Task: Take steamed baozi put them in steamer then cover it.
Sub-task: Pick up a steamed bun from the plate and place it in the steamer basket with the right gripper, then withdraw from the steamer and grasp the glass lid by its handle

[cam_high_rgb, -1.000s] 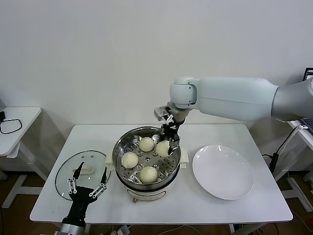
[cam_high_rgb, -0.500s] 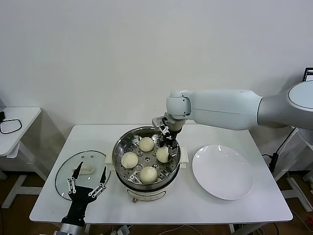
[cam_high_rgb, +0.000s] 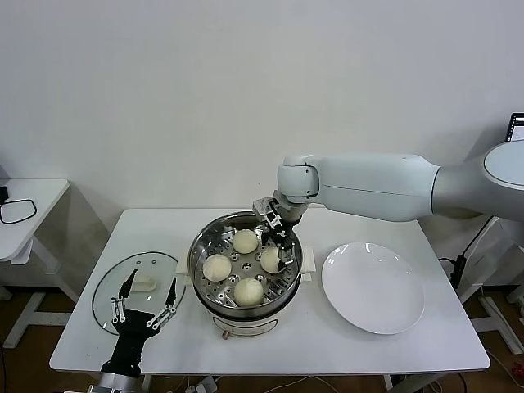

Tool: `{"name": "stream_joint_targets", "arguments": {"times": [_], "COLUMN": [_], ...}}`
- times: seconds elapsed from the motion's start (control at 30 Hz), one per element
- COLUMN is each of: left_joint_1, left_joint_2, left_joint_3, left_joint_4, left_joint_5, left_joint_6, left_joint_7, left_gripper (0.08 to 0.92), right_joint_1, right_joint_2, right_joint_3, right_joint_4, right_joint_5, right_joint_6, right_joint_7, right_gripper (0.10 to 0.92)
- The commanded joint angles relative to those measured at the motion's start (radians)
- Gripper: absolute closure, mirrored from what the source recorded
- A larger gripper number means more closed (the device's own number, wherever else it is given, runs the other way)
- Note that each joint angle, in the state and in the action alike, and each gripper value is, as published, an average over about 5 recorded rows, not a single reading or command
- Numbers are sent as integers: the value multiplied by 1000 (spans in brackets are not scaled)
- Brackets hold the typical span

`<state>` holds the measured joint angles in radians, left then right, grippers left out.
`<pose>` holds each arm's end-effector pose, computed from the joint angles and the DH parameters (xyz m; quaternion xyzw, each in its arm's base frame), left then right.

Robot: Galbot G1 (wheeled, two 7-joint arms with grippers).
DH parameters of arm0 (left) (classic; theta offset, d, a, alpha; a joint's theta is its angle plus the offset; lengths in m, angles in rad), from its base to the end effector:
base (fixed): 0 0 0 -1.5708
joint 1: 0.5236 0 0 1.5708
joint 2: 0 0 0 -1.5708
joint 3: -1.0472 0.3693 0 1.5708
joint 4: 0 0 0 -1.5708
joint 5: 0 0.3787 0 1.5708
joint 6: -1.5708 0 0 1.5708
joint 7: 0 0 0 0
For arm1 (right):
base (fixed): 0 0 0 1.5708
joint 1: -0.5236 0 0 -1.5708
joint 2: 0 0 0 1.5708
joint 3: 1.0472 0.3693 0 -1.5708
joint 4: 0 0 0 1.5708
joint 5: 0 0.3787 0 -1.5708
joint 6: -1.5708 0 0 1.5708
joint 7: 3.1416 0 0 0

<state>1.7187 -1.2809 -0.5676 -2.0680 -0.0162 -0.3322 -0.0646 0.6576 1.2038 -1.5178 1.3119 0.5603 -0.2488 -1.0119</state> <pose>0.1504 0.0680 -0.3452 0.0487 0.9891 0.1100 0.0845 0.5695 0.1373 -0.0907 0.6441 -0.4260 0.5665 0.2875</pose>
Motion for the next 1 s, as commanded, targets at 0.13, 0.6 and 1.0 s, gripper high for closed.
{"name": "stream_joint_targets", "arguments": {"times": [0.13, 0.6, 1.0], "left_joint_1": [-2, -97, -158], "left_joint_2": [2, 7, 47], "left_joint_3": [-1, 0, -80], "left_joint_4": [-5, 56, 213], "left_joint_5": [6, 388, 801], "left_joint_6": [9, 98, 169], "left_joint_7": [1, -166, -152], "left_gripper": [177, 177, 177], "right_joint_1": [-1, -748, -1665], "right_joint_2": [-262, -570, -339], "right_joint_3": [297, 908, 1819], "right_joint_4": [202, 320, 294], "right_joint_5": [-9, -31, -115], "right_joint_6": [123, 503, 628], "right_joint_7": [-8, 1400, 1348], "right_gripper": [203, 203, 203]}}
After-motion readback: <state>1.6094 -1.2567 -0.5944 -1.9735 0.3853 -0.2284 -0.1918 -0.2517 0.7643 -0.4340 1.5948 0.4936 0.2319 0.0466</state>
